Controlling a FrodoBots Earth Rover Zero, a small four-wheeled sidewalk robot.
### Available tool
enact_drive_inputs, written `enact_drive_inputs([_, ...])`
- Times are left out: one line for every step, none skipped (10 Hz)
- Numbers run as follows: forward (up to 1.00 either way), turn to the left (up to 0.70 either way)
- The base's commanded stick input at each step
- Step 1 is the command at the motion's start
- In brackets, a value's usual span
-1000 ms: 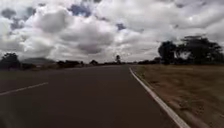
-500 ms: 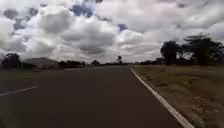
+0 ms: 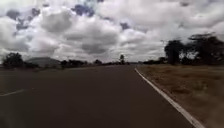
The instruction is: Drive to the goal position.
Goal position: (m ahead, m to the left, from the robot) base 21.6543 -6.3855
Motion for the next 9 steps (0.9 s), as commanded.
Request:
enact_drive_inputs([0.0, 0.0])
enact_drive_inputs([0.0, 0.0])
enact_drive_inputs([0.0, 0.0])
enact_drive_inputs([0.0, 0.0])
enact_drive_inputs([0.06, 0.0])
enact_drive_inputs([0.36, 0.0])
enact_drive_inputs([0.63, 0.0])
enact_drive_inputs([0.7, 0.0])
enact_drive_inputs([0.77, 0.0])
